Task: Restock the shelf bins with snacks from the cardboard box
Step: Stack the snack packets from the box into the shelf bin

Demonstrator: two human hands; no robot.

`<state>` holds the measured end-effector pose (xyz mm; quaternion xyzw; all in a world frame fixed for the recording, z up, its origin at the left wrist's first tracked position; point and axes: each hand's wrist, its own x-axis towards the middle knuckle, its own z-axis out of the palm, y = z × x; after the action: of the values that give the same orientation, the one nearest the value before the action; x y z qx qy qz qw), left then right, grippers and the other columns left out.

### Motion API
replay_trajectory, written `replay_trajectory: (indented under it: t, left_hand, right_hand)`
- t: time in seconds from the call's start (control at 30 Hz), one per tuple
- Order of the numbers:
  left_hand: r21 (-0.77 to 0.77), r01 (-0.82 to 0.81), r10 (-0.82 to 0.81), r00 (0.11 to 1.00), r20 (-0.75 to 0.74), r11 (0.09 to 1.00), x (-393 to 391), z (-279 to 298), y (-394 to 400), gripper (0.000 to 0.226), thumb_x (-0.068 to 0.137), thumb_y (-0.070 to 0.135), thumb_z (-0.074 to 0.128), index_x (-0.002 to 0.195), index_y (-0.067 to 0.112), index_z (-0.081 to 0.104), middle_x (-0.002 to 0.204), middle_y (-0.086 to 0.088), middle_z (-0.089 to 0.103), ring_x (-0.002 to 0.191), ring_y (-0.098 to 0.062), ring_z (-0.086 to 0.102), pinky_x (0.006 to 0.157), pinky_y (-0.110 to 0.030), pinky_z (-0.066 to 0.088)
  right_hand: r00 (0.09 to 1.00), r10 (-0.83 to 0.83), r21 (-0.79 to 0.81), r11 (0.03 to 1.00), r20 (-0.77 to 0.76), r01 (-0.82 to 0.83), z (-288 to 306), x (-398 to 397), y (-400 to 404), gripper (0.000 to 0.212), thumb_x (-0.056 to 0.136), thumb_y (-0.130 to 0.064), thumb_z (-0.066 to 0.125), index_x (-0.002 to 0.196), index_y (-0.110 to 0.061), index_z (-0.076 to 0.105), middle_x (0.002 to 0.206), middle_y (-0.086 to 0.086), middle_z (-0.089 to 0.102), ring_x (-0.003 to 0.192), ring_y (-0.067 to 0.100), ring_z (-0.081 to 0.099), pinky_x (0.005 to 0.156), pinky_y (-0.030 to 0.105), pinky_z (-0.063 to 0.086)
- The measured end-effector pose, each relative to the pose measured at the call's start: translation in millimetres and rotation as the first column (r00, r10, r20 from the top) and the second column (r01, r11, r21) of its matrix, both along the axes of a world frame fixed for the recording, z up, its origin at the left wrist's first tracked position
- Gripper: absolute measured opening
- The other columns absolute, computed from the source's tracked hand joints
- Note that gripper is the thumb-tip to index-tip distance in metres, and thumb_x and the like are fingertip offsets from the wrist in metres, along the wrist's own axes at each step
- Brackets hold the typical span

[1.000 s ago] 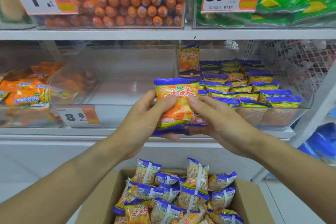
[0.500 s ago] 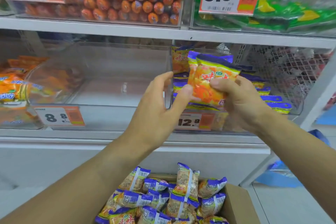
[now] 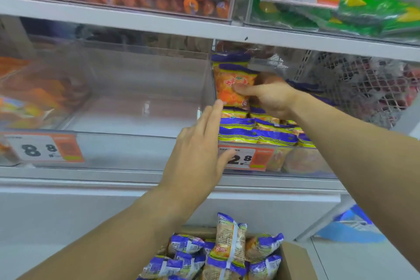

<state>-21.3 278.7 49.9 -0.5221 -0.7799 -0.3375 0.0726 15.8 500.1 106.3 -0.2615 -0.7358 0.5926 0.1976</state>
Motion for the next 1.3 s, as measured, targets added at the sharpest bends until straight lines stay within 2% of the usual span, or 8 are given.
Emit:
replay_trajectory:
  t: [0.1, 0.23, 0.37, 0.6, 0.77, 0.93, 1.13, 1.3]
  left_hand:
    - [-0.002, 0.009, -0.009, 1.0, 0.002, 1.0, 0.0, -2.3, 0.5, 0.094, 0.09, 0.043, 0.067, 0.159, 0.022, 0.006, 0.162, 0.002, 0.028, 0.131, -0.025, 0.044, 0.107, -0.035, 0.036]
    - [0.006, 0.023, -0.023, 1.0, -0.012, 1.0, -3.1, -5.0, 2.7, 0.093, 0.092, 0.047, 0.062, 0.159, 0.024, 0.002, 0.163, 0.003, 0.024, 0.135, -0.023, 0.041, 0.11, -0.035, 0.035]
    - [0.02, 0.034, -0.034, 0.999, -0.008, 0.999, -4.1, -6.2, 0.5, 0.091, 0.094, 0.047, 0.06, 0.159, 0.026, -0.001, 0.164, 0.005, 0.02, 0.137, -0.022, 0.038, 0.111, -0.034, 0.033]
    - [0.026, 0.017, -0.016, 0.999, -0.048, 1.0, -6.6, -8.6, 1.7, 0.091, 0.093, 0.044, 0.063, 0.159, 0.022, 0.005, 0.163, 0.001, 0.023, 0.135, -0.025, 0.042, 0.11, -0.037, 0.037]
    - [0.019, 0.009, -0.008, 0.999, -0.049, 1.0, -4.7, -9.3, 1.8, 0.09, 0.092, 0.046, 0.063, 0.159, 0.022, 0.008, 0.163, 0.001, 0.026, 0.134, -0.025, 0.043, 0.109, -0.037, 0.038]
    - [0.022, 0.003, -0.001, 0.998, -0.063, 1.0, -3.2, -8.7, 3.9, 0.09, 0.091, 0.045, 0.064, 0.159, 0.018, 0.011, 0.161, -0.001, 0.03, 0.132, -0.026, 0.045, 0.107, -0.038, 0.04]
    - [0.007, -0.008, 0.009, 0.997, -0.079, 1.0, -5.3, -11.8, 4.1, 0.09, 0.09, 0.046, 0.064, 0.159, 0.016, 0.014, 0.159, -0.003, 0.034, 0.129, -0.026, 0.048, 0.104, -0.038, 0.041]
    - [-0.001, -0.007, 0.006, 0.994, -0.111, 1.0, -10.0, -14.0, 3.9, 0.09, 0.091, 0.049, 0.061, 0.159, 0.017, 0.011, 0.159, -0.002, 0.034, 0.126, -0.026, 0.05, 0.103, -0.038, 0.043]
  right_hand:
    - [0.984, -0.168, 0.353, 0.926, 0.063, 0.136, 1.6, 1.9, -2.4, 0.033, 0.083, -0.029, 0.081, 0.108, -0.016, 0.065, 0.099, -0.003, 0.072, 0.083, 0.008, 0.067, 0.077, 0.018, 0.055]
    - [0.957, -0.291, 0.563, 0.794, 0.021, 0.229, -4.9, -4.0, -4.6, 0.049, 0.08, -0.049, 0.079, 0.107, -0.01, 0.065, 0.097, 0.002, 0.07, 0.088, 0.018, 0.066, 0.077, 0.031, 0.051]
    - [0.938, -0.333, 0.509, 0.794, -0.094, 0.333, -10.2, 3.4, -6.3, 0.062, 0.071, -0.049, 0.087, 0.115, -0.012, 0.062, 0.089, -0.004, 0.069, 0.072, 0.0, 0.065, 0.07, 0.019, 0.052]
    - [0.907, -0.387, 0.488, 0.767, -0.167, 0.418, -12.4, 3.9, -15.7, 0.08, 0.055, -0.049, 0.093, 0.12, -0.016, 0.063, 0.093, -0.002, 0.074, 0.083, 0.015, 0.072, 0.08, 0.04, 0.06]
    - [0.924, -0.348, 0.615, 0.698, -0.156, 0.367, -12.9, -2.7, -22.7, 0.068, 0.079, -0.032, 0.084, 0.139, -0.02, 0.054, 0.108, -0.008, 0.061, 0.097, 0.009, 0.058, 0.083, 0.013, 0.044]
    - [0.951, -0.296, 0.568, 0.77, -0.086, 0.291, -15.9, -6.9, -22.5, 0.054, 0.086, -0.029, 0.077, 0.134, -0.019, 0.054, 0.115, -0.007, 0.065, 0.104, 0.015, 0.063, 0.098, 0.033, 0.051]
    - [0.956, -0.27, 0.577, 0.802, 0.116, 0.156, -7.2, -5.5, -23.5, 0.046, 0.094, -0.033, 0.067, 0.131, -0.015, 0.046, 0.109, 0.0, 0.063, 0.104, 0.023, 0.061, 0.083, 0.034, 0.049]
    - [0.913, -0.408, 0.432, 0.822, -0.009, 0.372, -4.4, -1.7, -32.5, 0.05, 0.084, -0.04, 0.073, 0.122, -0.01, 0.058, 0.099, 0.003, 0.068, 0.086, 0.021, 0.065, 0.069, 0.03, 0.051]
